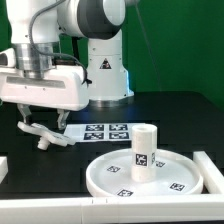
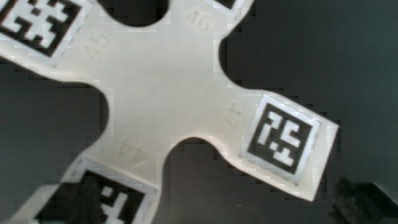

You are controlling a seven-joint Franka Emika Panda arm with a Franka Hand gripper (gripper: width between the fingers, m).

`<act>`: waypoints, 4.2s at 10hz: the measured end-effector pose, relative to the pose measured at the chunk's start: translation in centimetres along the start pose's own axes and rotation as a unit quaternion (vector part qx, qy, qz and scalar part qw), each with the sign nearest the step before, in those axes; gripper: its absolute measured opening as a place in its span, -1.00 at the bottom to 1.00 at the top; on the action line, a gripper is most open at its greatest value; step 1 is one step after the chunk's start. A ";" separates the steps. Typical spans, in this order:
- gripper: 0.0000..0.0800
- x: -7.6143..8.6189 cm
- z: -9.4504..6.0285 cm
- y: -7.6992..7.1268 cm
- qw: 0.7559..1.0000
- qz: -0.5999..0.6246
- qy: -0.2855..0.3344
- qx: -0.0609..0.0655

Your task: Assemble round table

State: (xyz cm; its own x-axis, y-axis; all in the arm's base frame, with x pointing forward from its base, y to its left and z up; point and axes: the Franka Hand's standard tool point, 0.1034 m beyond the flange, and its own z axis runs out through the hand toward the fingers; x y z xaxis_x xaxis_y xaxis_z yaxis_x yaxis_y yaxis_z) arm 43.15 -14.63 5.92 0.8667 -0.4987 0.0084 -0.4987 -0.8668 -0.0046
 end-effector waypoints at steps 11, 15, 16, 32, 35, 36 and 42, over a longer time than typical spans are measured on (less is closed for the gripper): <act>0.62 3.7 1.8 -0.9 0.999 -0.010 -0.026 -0.018; 0.62 3.0 -0.9 -1.8 0.984 -0.178 -0.020 0.007; 0.62 2.8 -0.9 -1.5 0.979 -0.200 -0.021 0.007; 0.62 3.6 -0.5 -3.4 0.873 -0.406 -0.247 -0.114; 0.62 2.9 0.1 -1.9 0.868 -0.403 -0.262 -0.126; 0.62 2.4 0.6 -1.4 0.866 -0.404 -0.268 -0.126; 0.62 2.0 1.3 -0.5 0.865 -0.405 -0.268 -0.125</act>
Offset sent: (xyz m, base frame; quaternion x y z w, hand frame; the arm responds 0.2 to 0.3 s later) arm 0.0235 -0.0163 -0.0313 0.0155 0.0182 -0.0016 0.9997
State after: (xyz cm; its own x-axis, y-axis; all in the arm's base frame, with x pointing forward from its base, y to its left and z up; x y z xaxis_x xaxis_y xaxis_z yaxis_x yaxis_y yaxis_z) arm 45.12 -15.13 4.62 0.7793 0.2862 -0.5576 0.3463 -0.9381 0.0026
